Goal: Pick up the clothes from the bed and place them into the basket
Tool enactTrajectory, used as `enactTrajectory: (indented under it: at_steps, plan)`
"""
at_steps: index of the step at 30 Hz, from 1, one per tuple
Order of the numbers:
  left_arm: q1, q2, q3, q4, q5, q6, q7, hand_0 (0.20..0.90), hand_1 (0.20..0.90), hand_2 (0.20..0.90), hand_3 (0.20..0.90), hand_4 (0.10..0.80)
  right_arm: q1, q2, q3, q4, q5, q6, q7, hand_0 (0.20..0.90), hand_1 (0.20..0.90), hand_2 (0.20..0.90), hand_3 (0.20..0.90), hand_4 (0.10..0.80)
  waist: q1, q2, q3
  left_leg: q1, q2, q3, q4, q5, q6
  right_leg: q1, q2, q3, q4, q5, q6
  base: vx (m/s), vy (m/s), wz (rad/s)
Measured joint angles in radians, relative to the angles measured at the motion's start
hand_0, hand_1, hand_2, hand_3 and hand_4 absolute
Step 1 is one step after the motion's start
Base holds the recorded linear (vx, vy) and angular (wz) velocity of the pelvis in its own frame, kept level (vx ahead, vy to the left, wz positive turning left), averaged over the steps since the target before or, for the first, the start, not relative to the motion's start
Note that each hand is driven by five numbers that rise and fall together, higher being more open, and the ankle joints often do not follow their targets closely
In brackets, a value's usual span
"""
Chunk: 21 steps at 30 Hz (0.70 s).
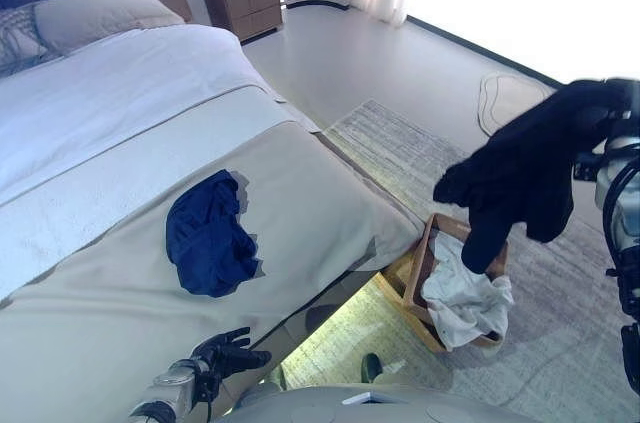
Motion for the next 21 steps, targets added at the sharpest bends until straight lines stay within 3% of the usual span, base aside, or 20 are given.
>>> enactTrajectory:
  at_steps: [5,10,11,12,13,21]
  plan:
    - [-0.106,-0.022,-0.074,-0.053,-0.062,-0.03,0.007,0.9,0.9,0.9,0.9,0.8,-0.112,0.0,0.035,0.096,-0.023,-0.001,-0.049,0.3,0.3,0.3,0.2,0.1,-0.008,0.081,0.112,-0.119,0.001,0.003,0.011,0.032,0.003,-0.127,-0.001,0.016,0.015,0.031,-0.002,-0.253,-0.084,-0.08]
    - [-0.192,-0.041,-0.093,-0.12,-0.136,-0.08,0.013,0.9,0.9,0.9,0.9,0.8,-0.238,0.001,0.111,0.178,-0.024,0.002,-0.08,0.3,0.3,0.3,0.2,0.1,-0.004,0.146,0.268,-0.199,0.002,0.024,0.016,0.059,0.004,-0.262,-0.004,0.038,0.093,0.037,-0.01,-0.109,-0.045,-0.16]
    - [-0.202,-0.037,-0.099,-0.147,-0.16,-0.1,0.013,0.9,0.9,0.9,0.9,0.8,-0.285,0.001,0.13,0.201,-0.024,0.008,-0.089,0.448,0.448,0.448,0.373,0.273,-0.001,0.158,0.302,-0.224,0.0,0.038,0.017,0.058,0.004,-0.307,-0.004,0.048,0.124,0.028,-0.014,-0.075,-0.02,-0.3]
    - [-0.208,-0.036,-0.101,-0.155,-0.165,-0.108,0.013,0.9,0.9,0.9,0.9,0.8,-0.303,0.001,0.131,0.209,-0.024,0.009,-0.094,0.448,0.448,0.448,0.373,0.273,-0.002,0.165,0.316,-0.234,-0.002,0.041,0.017,0.059,0.004,-0.324,-0.005,0.051,0.135,0.028,-0.014,-0.027,-0.024,-0.26]
    - [-0.231,-0.036,-0.102,-0.162,-0.174,-0.117,0.012,0.9,0.9,0.9,0.9,0.8,-0.345,0.001,0.135,0.236,-0.024,0.015,-0.108,0.9,0.9,0.9,0.9,0.8,-0.003,0.179,0.353,-0.256,-0.006,0.047,0.017,0.068,0.004,-0.359,-0.007,0.059,0.161,0.034,-0.017,-0.006,-0.029,-0.2]
    - [-0.229,-0.018,-0.107,-0.179,-0.212,-0.14,0.015,0.9,0.9,0.9,0.9,0.8,-0.426,0.049,0.155,0.371,-0.015,0.035,-0.235,0.9,0.9,0.9,0.9,0.8,0.006,0.177,0.363,-0.299,-0.022,0.051,0.01,0.078,0.009,-0.46,-0.02,0.07,0.244,0.006,-0.02,-0.004,0.013,-0.09]
